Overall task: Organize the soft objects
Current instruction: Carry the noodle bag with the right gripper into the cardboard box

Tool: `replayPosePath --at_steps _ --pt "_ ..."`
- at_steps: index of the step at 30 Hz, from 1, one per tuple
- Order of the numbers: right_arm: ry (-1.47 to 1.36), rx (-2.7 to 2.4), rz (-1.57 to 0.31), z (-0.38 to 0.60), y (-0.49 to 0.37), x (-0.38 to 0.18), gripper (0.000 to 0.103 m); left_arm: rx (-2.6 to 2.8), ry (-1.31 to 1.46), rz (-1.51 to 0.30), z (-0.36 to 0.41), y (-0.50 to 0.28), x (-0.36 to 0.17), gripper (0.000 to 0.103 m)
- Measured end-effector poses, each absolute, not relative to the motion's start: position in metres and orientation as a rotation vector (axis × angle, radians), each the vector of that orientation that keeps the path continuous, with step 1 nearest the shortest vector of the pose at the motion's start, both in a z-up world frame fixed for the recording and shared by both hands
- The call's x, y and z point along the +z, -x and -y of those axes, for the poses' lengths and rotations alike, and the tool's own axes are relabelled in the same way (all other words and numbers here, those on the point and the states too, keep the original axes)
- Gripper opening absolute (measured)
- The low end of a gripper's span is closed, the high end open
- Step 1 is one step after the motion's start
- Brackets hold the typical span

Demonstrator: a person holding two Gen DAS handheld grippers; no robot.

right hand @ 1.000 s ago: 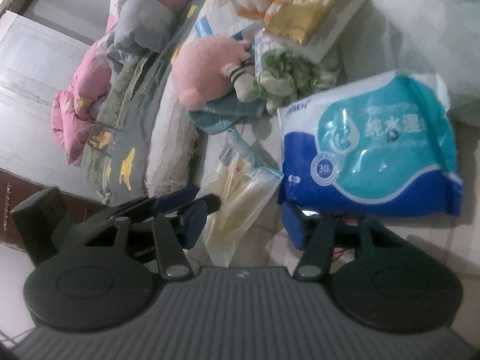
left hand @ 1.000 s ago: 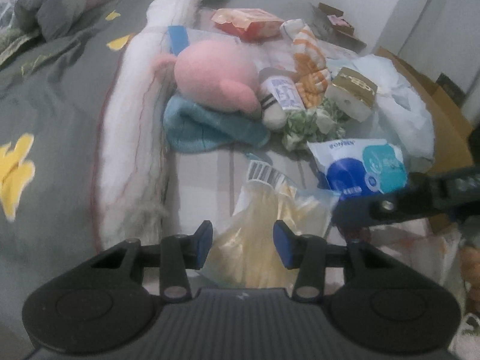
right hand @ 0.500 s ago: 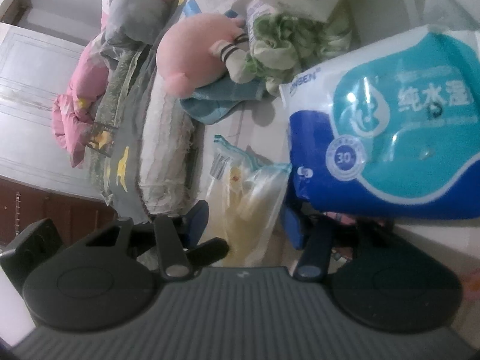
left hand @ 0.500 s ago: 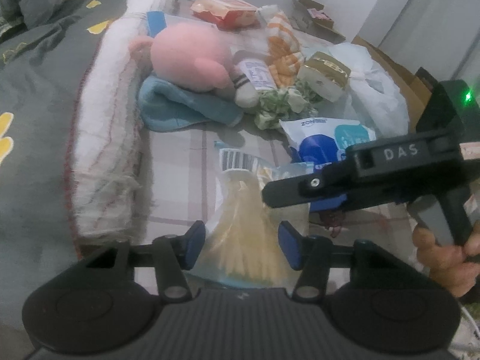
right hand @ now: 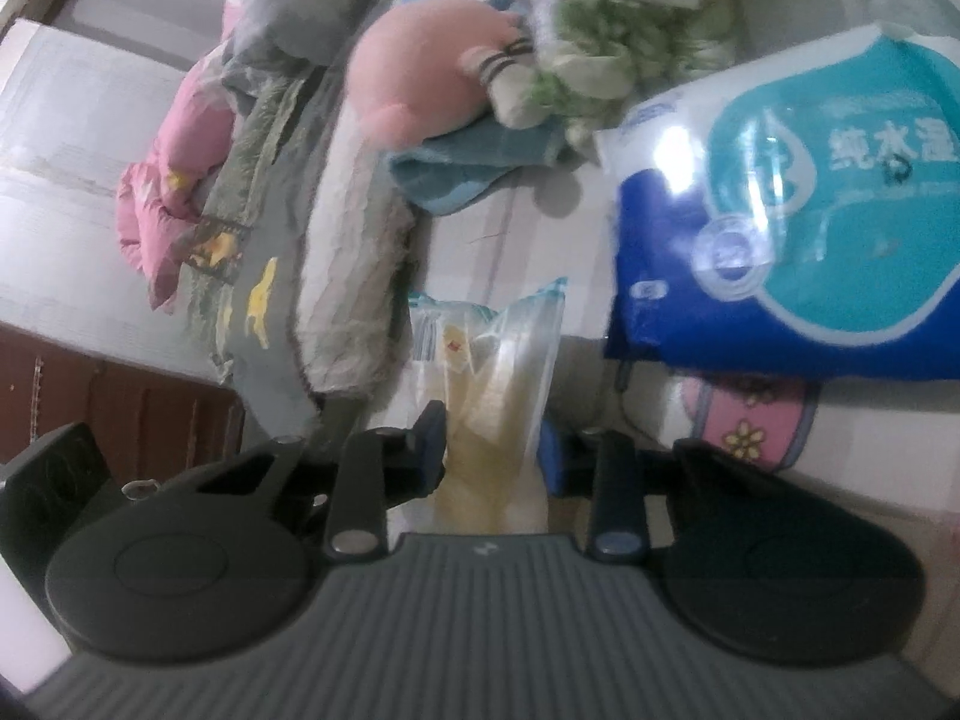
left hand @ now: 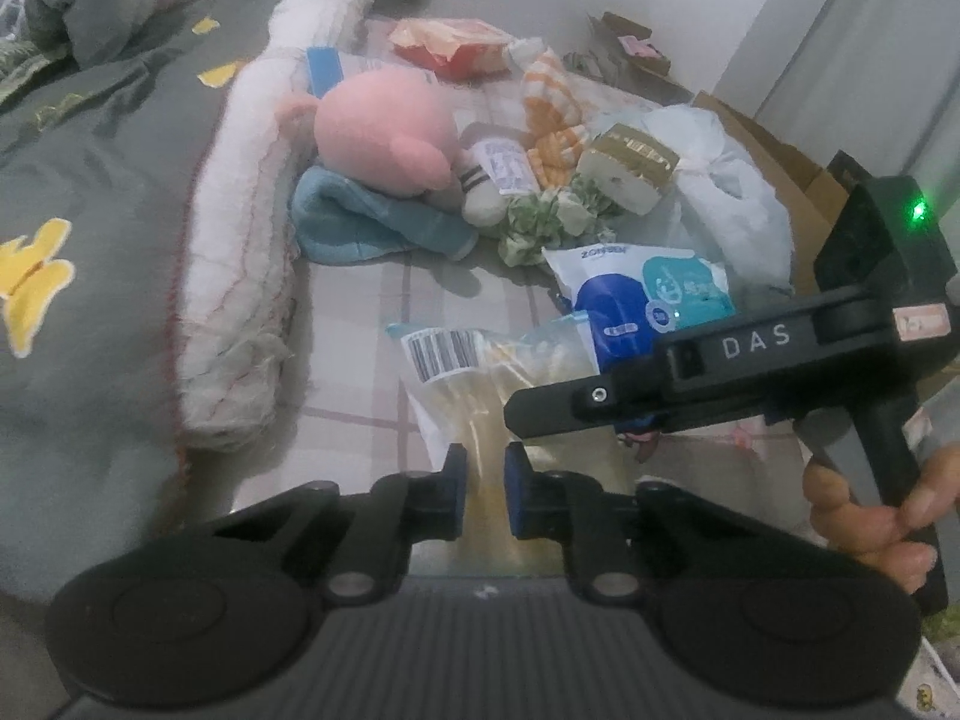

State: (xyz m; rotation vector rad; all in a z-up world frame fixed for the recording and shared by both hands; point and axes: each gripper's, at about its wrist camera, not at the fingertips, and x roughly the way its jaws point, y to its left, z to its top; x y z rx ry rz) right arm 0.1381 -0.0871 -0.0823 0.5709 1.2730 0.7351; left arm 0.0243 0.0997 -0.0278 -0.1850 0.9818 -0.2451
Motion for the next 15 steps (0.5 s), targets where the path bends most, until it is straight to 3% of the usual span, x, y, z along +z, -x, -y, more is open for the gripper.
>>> replayPosePath --at_steps 15 --pt "-0.574 0.807 -1.004 0.14 -0.14 0.017 0.029 -0.334 0.078 -0.766 -0.047 -0.036 0.069 0.013"
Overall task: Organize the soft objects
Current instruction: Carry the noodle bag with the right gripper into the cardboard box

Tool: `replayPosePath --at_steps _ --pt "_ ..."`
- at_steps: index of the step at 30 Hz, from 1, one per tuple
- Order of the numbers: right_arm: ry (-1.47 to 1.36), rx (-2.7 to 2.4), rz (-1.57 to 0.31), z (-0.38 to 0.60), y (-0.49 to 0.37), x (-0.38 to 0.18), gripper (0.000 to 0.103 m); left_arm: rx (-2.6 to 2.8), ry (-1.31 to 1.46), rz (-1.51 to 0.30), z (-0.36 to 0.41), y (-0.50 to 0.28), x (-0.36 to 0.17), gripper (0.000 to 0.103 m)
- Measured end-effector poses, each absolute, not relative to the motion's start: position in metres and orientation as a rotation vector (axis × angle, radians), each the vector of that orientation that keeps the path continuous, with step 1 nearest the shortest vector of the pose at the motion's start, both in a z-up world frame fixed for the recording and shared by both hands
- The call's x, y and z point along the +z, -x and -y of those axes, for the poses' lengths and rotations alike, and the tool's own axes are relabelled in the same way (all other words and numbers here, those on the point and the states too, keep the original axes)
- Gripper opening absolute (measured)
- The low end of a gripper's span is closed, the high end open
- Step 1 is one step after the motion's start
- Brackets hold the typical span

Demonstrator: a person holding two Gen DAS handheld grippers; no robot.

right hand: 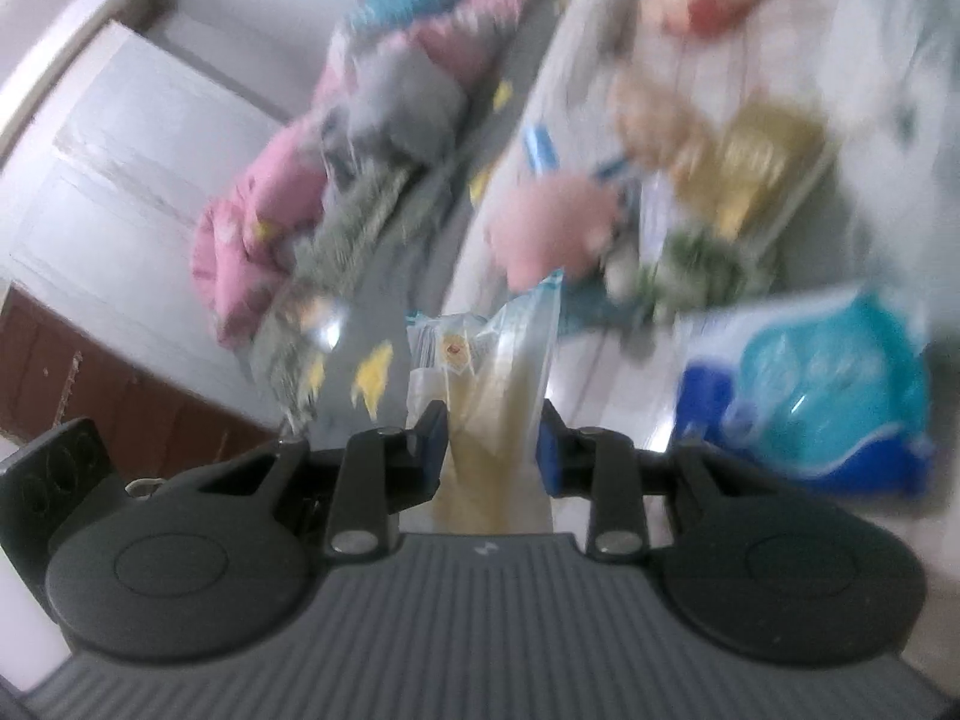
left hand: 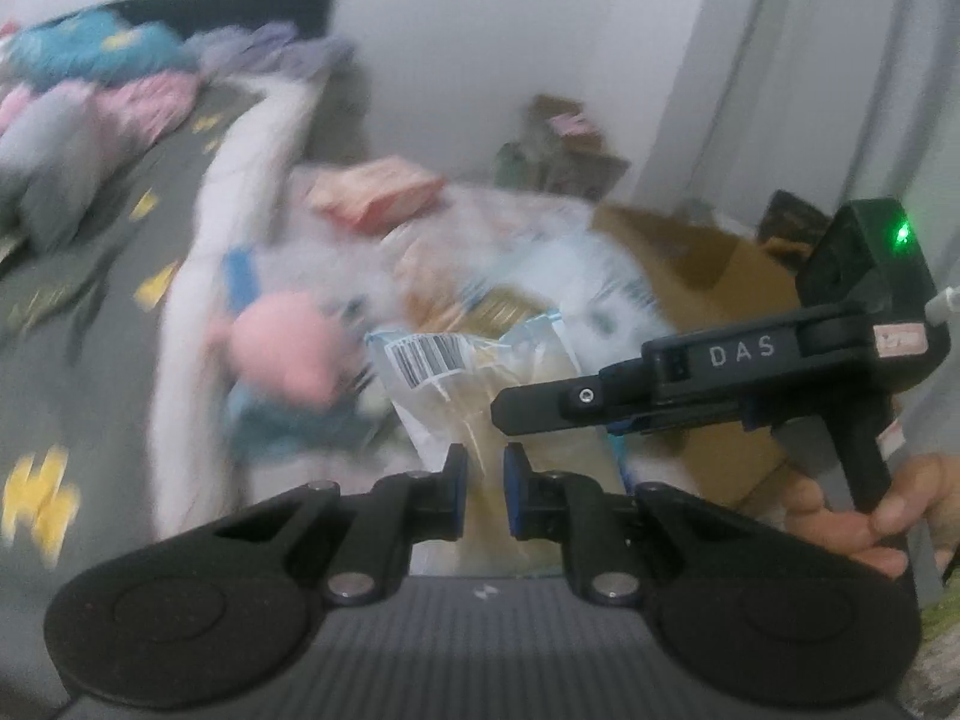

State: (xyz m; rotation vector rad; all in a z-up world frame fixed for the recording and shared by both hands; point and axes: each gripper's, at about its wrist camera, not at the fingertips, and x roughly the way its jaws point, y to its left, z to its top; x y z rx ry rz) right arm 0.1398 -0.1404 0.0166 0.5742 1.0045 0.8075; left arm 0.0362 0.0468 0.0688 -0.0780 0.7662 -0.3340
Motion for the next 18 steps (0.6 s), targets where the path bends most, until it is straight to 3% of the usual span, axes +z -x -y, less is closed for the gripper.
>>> replayPosePath --at_steps 9,18 --pt "-0.631 0.641 -0.815 0.274 -0.161 0.071 0.029 -0.583 -0.009 -0.729 0.074 -0.123 0.105 0.013" --pt "-0.638 0.381 -0.814 0.429 -0.214 0.069 0.029 -0.765 -0.055 -0.845 0.217 -0.223 0.071 0.014"
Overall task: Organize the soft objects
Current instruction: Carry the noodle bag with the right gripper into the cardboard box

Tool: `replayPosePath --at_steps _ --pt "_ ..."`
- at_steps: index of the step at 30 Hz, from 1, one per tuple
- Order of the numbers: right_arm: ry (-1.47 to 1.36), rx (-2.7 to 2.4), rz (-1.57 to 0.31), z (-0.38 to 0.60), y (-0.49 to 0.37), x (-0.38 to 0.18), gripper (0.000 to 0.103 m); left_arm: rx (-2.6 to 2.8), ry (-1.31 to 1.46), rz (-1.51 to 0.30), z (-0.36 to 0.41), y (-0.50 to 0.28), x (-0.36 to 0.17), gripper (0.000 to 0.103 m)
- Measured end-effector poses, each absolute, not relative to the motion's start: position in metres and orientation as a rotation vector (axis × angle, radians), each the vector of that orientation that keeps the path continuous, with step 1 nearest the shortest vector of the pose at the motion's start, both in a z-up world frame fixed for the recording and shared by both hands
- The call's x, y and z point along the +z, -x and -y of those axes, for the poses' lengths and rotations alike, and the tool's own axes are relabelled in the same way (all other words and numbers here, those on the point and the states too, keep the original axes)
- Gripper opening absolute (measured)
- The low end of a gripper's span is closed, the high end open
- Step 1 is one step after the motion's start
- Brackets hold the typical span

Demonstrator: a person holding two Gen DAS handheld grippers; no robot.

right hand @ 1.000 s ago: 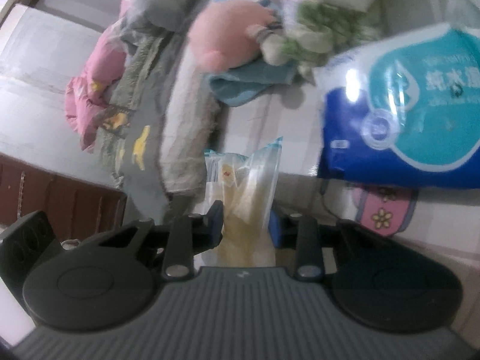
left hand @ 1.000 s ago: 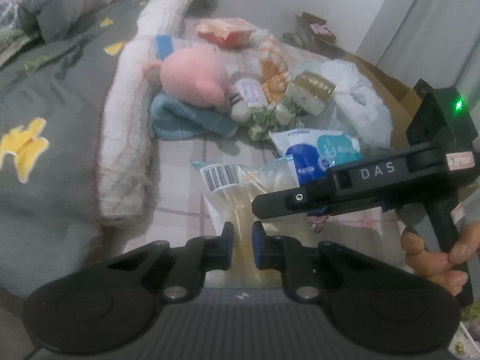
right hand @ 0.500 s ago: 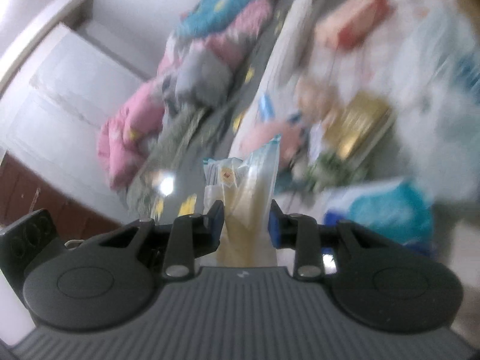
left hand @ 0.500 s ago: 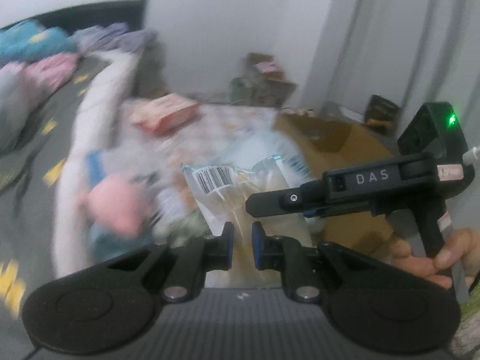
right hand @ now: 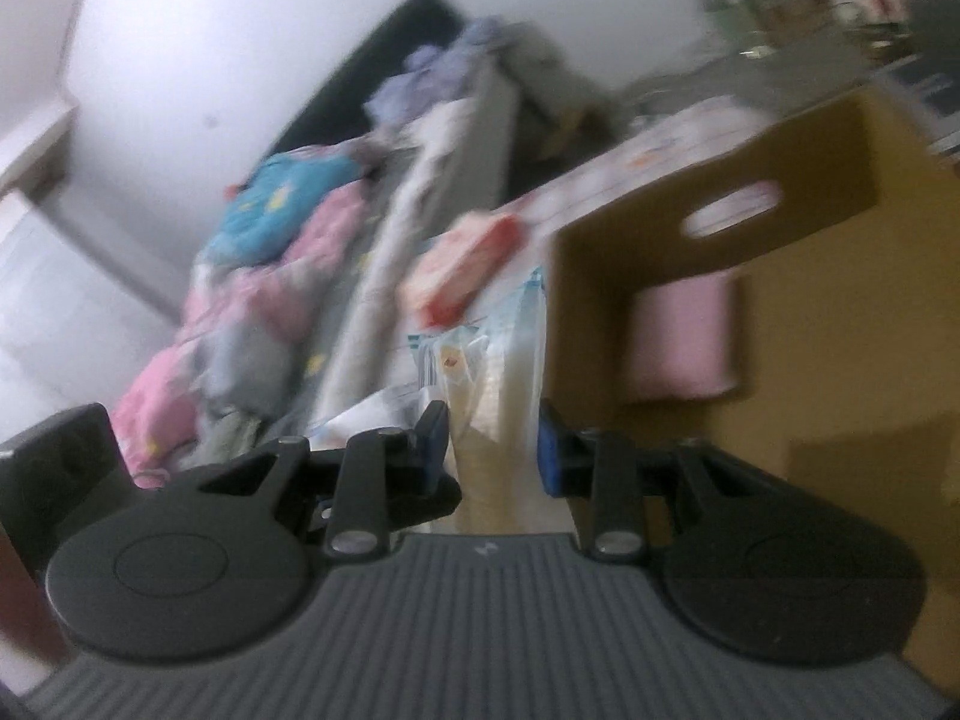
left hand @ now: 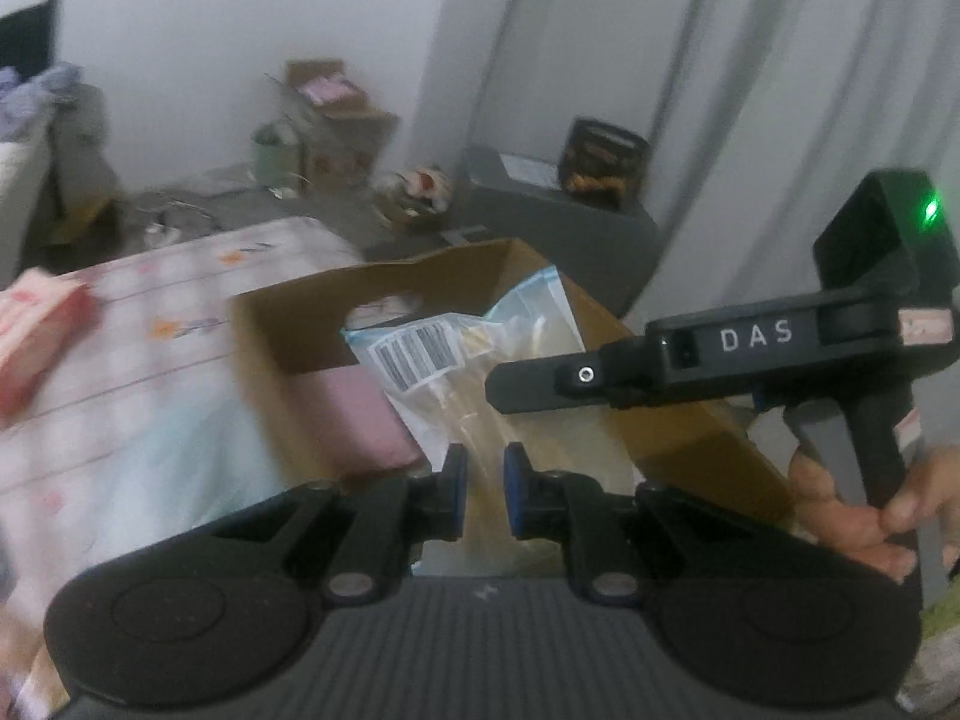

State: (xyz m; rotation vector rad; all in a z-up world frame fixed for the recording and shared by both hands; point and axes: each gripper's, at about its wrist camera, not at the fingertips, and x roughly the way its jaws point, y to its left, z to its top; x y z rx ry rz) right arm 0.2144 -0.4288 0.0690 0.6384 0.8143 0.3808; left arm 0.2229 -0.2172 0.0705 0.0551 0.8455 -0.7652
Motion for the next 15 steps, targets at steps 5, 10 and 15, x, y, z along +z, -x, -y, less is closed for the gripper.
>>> replayPosePath --at_steps 5,10,15 --pt "-0.634 0.281 -0.869 0.482 -0.263 0.044 0.029 -0.772 -0.083 -0.93 0.267 -0.278 0.041 0.015" --pt "-0.618 0.231 -0.931 0.503 -0.311 0.008 0.027 -0.766 -0.124 -1.008 0.294 -0.319 0.013 0.026" --pt "-0.538 0.159 -1.009 0.5 -0.355 -0.033 0.027 -0.75 -0.114 -1.037 0.294 -0.337 0.0 0.042"
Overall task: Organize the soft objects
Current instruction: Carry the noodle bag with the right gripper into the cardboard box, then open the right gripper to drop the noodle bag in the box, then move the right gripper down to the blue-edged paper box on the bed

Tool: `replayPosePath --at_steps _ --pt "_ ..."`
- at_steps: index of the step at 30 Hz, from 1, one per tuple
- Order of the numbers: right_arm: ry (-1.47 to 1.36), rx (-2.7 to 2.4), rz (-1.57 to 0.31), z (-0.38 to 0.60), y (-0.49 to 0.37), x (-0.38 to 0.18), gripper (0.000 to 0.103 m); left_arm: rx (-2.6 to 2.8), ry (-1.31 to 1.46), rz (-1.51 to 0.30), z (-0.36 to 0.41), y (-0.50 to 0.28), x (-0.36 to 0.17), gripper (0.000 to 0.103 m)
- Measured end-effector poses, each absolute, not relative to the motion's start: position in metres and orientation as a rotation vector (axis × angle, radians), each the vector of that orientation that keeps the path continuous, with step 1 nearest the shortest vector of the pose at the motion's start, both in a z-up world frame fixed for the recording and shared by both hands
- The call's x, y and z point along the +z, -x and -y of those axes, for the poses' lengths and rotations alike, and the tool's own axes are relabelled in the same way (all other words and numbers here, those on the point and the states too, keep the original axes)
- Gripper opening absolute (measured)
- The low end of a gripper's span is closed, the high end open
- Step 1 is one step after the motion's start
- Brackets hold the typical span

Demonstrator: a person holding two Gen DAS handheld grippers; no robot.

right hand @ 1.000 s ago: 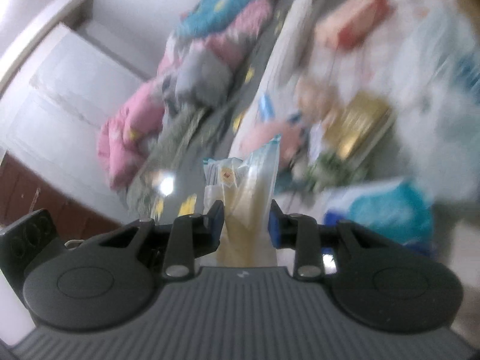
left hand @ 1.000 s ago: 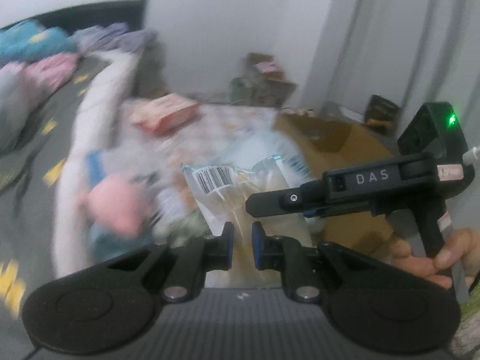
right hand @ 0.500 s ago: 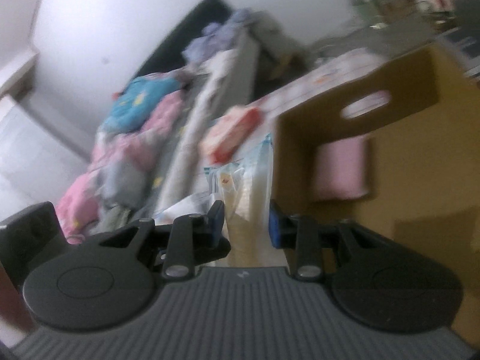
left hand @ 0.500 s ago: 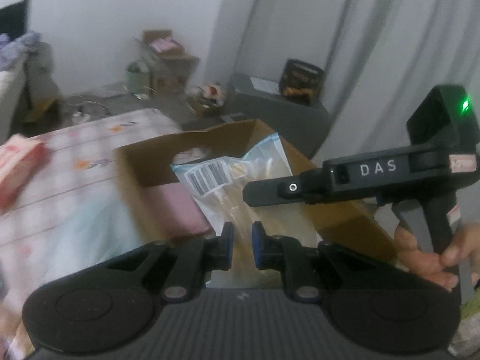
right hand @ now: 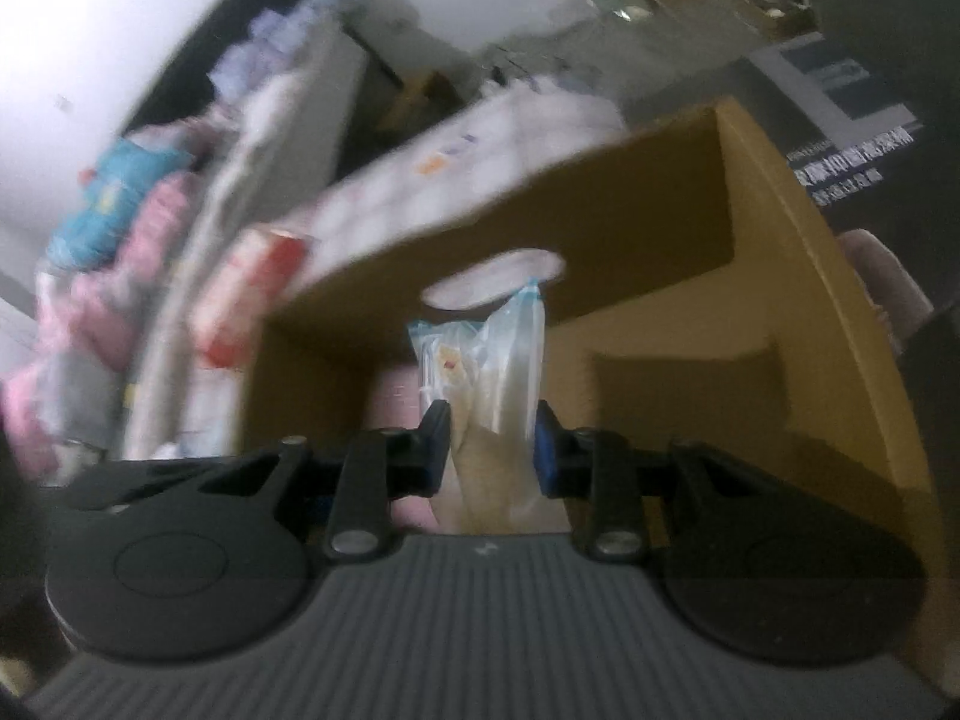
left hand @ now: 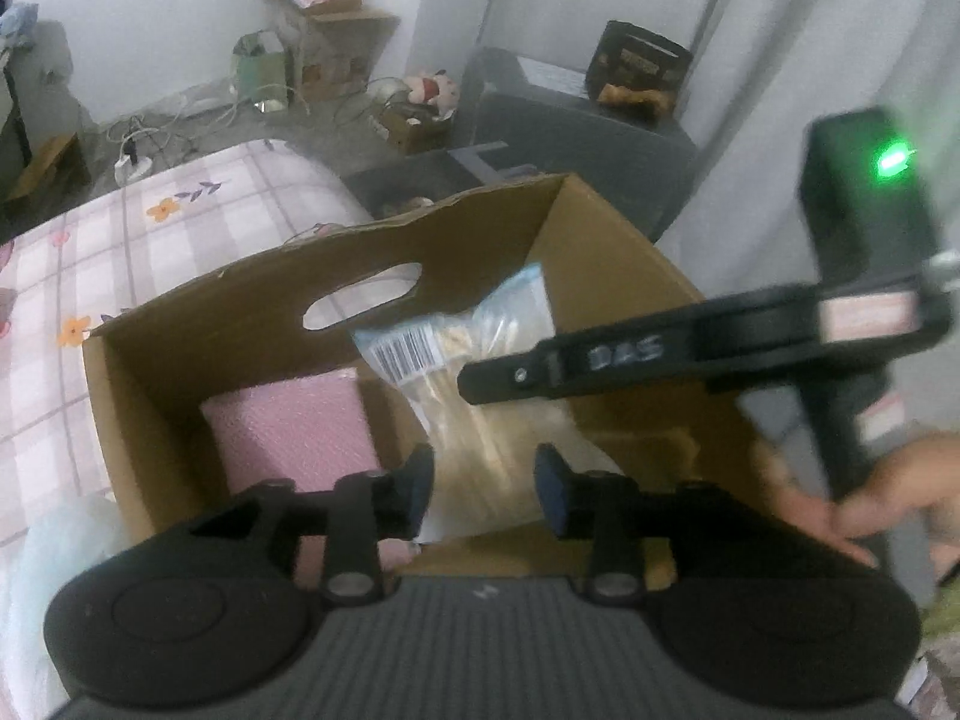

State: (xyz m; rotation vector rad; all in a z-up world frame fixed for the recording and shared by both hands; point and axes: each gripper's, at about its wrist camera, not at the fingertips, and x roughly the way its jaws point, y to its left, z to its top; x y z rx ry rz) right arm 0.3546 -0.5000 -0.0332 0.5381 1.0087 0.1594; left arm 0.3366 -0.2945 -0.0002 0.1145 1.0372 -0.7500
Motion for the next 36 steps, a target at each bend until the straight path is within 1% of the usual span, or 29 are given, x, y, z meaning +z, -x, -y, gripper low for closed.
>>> replayPosePath --at_steps 2,6,8,12,14,15,16,17,19,20,28,33,36 --pt "-0.519 0.131 -1.051 0.502 -0.367 -0.051 0.026 -0.748 -0.11 -1.035 0.29 -0.339 0.0 0.043" --pt "-0.471 0.123 -1.087 0.498 -0.385 -0.069 0.027 -0.739 -0.116 -1.014 0.283 -0.339 0.006 0.052" --pt "-0.48 0.123 -1.09 0.498 -0.392 -0.076 0.027 -0.735 -0.11 -1.011 0.282 -0.339 0.008 0.054" --pt "-0.502 0.167 -1.098 0.492 -0.4 -0.078 0.029 -0.73 -0.097 -1.001 0.28 -0.34 0.012 0.061" --pt "-0.484 0.153 -1.097 0.488 -0.401 -0.076 0.032 -0.728 -0.09 -0.988 0.277 -0.338 0.017 0.065" --pt "-0.467 0.143 -1.099 0.487 -0.401 -0.073 0.04 -0.727 -0.087 -0.981 0.275 -0.336 0.019 0.068" --pt "-0.455 0.135 -1.094 0.487 -0.4 -0.07 0.051 -0.724 -0.084 -0.973 0.273 -0.334 0.022 0.07" --pt "-0.451 0.126 -1.078 0.486 -0.399 -0.065 0.056 -0.724 -0.08 -0.964 0.27 -0.332 0.026 0.073" --pt "-0.447 0.119 -1.047 0.485 -0.394 -0.054 0.071 -0.721 -0.073 -0.945 0.264 -0.328 0.032 0.076" --pt "-0.445 0.116 -1.03 0.485 -0.393 -0.05 0.073 -0.716 -0.069 -0.938 0.261 -0.325 0.036 0.077" --pt "-0.485 0.113 -0.939 0.489 -0.363 -0.008 0.073 -0.68 -0.018 -0.893 0.214 -0.301 0.067 0.083" --pt "-0.531 0.159 -0.859 0.483 -0.321 0.027 0.073 -0.615 0.022 -0.842 0.157 -0.266 0.089 0.089" --pt "-0.552 0.197 -0.841 0.469 -0.297 0.046 0.073 -0.569 0.048 -0.805 0.118 -0.237 0.096 0.09"
